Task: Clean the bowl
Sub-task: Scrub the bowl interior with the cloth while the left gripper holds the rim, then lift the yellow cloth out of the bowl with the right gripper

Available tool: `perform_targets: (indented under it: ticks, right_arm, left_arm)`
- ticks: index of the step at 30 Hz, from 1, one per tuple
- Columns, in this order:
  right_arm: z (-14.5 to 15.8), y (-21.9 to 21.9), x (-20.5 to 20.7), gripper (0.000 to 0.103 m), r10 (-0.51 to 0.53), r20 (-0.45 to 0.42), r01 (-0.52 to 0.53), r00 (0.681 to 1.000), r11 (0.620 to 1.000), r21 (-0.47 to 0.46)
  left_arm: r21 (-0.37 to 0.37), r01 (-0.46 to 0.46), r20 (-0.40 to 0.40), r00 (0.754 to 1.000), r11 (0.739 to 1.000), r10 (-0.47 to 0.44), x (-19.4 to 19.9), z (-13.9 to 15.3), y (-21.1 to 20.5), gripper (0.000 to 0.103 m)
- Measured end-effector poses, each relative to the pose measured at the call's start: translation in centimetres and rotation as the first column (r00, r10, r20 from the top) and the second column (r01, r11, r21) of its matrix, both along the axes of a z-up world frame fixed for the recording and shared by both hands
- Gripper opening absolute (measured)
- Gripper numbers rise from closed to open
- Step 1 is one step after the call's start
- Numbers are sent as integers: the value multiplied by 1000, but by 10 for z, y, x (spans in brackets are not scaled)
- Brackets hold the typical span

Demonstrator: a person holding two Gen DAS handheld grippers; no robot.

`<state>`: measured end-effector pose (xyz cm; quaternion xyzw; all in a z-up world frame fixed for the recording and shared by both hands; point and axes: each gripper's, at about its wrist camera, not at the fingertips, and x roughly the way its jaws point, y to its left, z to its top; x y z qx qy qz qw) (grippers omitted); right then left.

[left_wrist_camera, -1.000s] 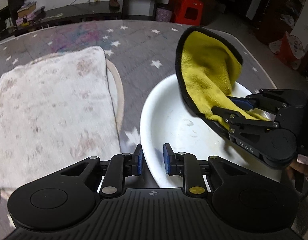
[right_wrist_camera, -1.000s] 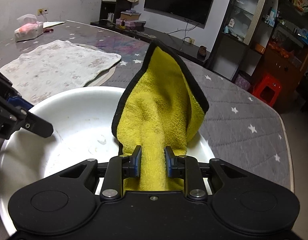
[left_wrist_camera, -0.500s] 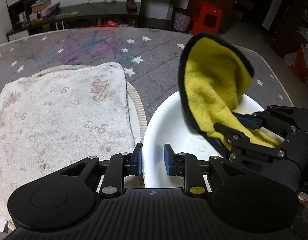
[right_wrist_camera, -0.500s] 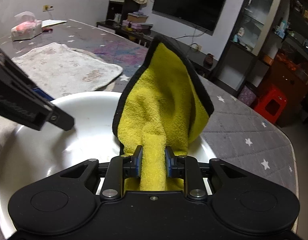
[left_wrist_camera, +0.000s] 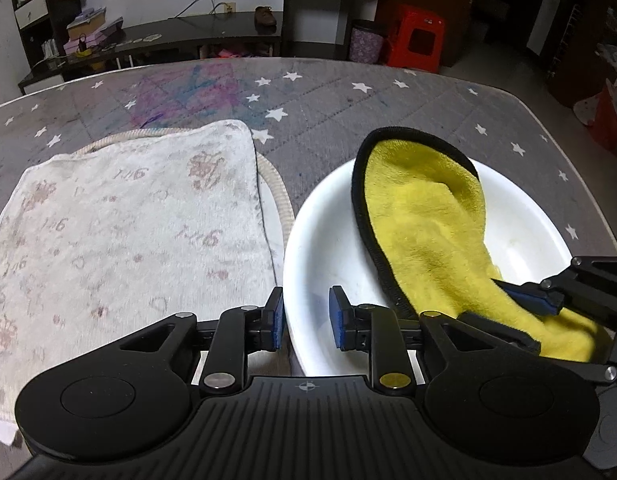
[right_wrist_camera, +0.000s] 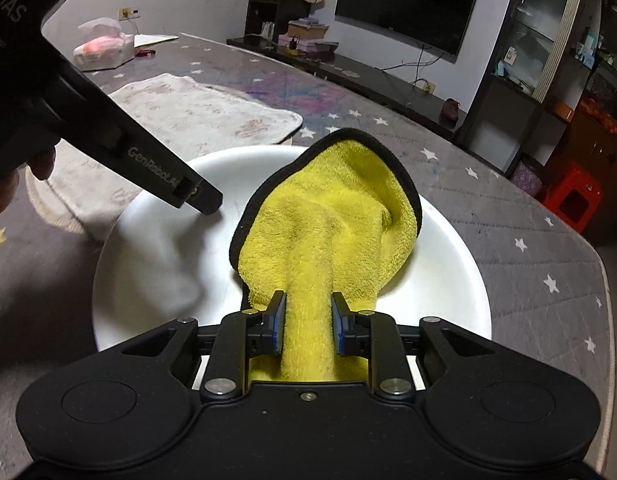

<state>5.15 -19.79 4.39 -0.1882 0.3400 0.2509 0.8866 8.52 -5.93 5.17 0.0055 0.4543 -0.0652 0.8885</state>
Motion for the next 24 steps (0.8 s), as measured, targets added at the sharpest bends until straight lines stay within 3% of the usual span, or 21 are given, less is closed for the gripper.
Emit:
perform_targets:
  ticks: [14, 24]
  right_arm:
    - [1, -2, -12, 25, -45, 50, 50, 998, 994, -100]
    - [14, -23, -21, 25, -127, 141, 137, 982, 989, -63]
  left_arm:
    - [3, -4, 30, 1000, 1000, 4, -32, 7, 2, 33]
    - [8, -7, 58, 998, 1000, 6, -48, 13, 2, 40]
